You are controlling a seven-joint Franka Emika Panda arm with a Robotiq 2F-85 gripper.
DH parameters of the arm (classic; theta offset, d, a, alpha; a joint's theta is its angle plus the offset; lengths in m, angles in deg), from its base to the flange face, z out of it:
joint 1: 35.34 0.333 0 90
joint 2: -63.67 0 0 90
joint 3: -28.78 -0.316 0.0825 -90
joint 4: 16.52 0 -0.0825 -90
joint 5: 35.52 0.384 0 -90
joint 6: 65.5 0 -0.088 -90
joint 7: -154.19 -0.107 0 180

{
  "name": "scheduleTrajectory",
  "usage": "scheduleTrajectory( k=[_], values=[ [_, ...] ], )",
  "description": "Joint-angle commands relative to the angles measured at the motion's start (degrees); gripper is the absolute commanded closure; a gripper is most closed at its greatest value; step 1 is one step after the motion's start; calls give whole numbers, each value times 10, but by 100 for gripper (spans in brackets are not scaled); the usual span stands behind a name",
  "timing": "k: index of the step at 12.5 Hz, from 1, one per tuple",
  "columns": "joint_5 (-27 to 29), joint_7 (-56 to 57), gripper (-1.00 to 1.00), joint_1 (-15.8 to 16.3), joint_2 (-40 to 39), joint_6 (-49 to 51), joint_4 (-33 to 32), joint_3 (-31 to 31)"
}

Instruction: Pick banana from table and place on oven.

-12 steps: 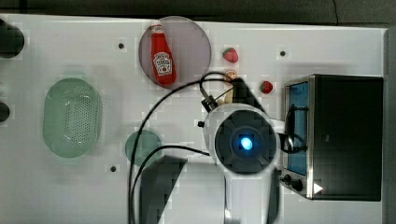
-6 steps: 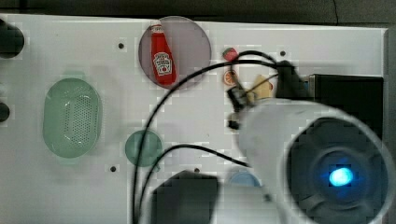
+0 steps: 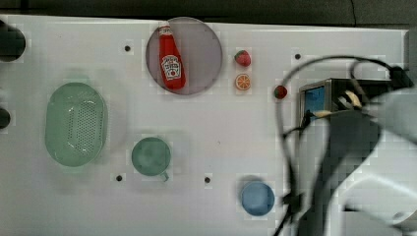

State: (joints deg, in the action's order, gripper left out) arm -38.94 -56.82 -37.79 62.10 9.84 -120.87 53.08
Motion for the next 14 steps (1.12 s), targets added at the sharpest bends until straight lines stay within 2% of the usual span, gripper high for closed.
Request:
scheduleTrajectory(
  k=[1,3,6,8,9,14],
  values=[
    [-10,144,48,-13,-18,-78,5,53],
    [-3,192,48,-15,-54,-111,4,87],
    [77,239,48,-25,-106,-120,2,112],
    [96,256,48,-32,-128,-139,2,118],
    [96,256,39,-34,-136,-146,1,118],
    [96,256,-70,-35,-141,-151,-13,120]
  ],
)
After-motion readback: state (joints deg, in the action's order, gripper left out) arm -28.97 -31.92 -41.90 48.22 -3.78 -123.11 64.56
